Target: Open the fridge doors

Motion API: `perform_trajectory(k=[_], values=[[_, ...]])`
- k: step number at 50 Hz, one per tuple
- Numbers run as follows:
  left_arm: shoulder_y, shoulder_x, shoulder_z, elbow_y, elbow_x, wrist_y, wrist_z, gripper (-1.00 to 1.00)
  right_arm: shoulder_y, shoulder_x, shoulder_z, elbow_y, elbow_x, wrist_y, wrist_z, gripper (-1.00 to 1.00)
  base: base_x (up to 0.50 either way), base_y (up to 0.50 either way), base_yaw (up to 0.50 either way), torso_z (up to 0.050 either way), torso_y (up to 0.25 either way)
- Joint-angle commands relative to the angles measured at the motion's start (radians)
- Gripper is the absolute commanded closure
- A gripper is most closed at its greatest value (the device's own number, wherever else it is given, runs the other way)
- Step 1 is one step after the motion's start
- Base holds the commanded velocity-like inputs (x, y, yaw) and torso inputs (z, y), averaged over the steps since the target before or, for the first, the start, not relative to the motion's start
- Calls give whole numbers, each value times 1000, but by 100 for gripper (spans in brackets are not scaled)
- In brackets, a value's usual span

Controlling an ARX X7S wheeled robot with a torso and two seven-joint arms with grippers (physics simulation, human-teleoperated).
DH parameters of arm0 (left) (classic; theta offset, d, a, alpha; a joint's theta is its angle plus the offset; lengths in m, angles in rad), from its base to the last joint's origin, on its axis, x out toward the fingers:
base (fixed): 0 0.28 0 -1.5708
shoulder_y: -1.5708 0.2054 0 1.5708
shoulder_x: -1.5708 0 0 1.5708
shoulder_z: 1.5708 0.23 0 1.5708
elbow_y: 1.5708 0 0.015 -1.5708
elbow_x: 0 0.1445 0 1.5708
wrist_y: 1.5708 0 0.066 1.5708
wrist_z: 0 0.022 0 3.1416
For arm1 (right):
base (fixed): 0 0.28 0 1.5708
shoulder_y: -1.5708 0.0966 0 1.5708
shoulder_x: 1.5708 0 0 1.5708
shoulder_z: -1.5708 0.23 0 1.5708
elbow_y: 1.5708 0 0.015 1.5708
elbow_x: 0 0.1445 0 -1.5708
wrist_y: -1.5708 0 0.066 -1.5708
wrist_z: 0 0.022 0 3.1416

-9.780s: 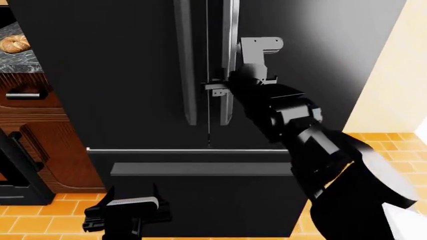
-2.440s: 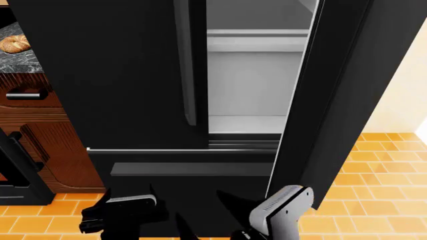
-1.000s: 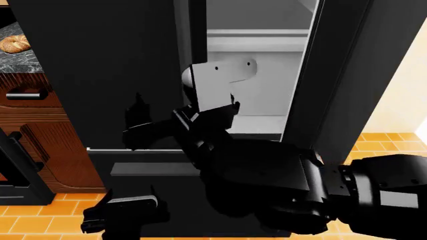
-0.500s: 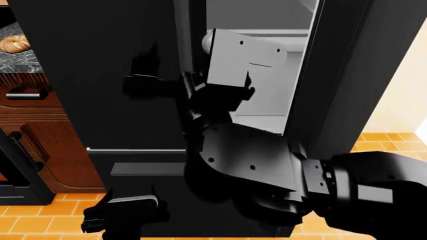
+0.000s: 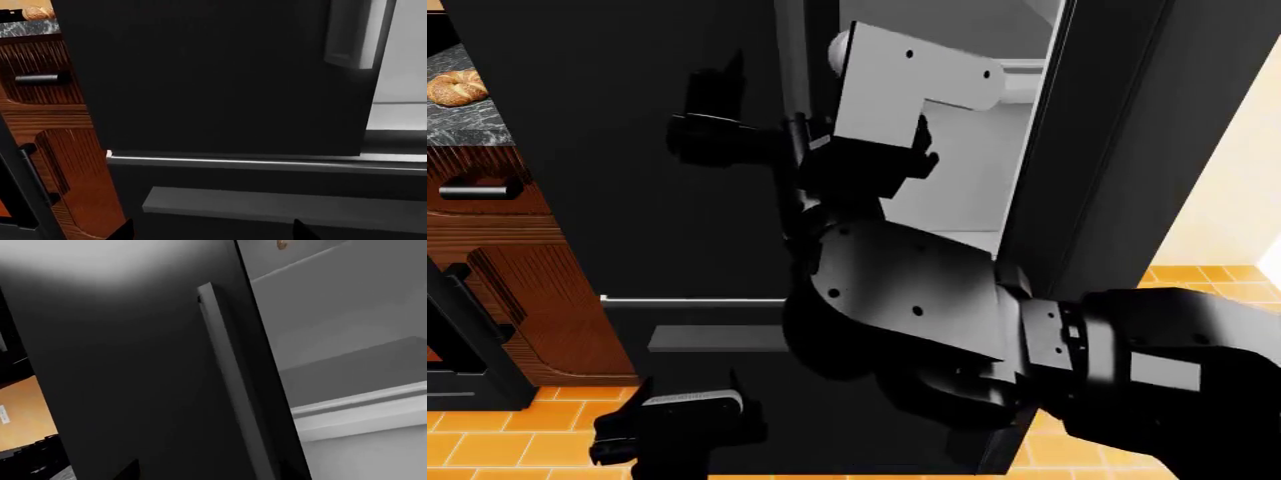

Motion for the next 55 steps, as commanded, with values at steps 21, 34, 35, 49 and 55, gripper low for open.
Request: perform_trajectory(k=[21, 34, 35, 49, 55], values=[[5, -8, 5, 16, -11, 6, -2, -100, -30, -35, 39, 205, 11, -7, 57, -100, 0, 0, 0, 0, 0], [4, -9, 6, 13, -14, 12, -2, -100, 2, -46, 24, 245, -9, 36, 111, -100, 0, 0, 0, 0, 0], [3, -9, 6, 12, -15, 13, -2, -100, 5, -45, 23, 242, -15, 39, 125, -100, 0, 0, 0, 0, 0], [4, -12, 7, 20, -19, 11, -8, -100, -21, -27, 21, 198, -64, 31, 252, -100, 0, 0, 0, 0, 0], [2, -10, 8, 10, -19, 19, -6, -100, -26, -23, 18, 199, -79, 37, 271, -100, 0, 0, 0, 0, 0]])
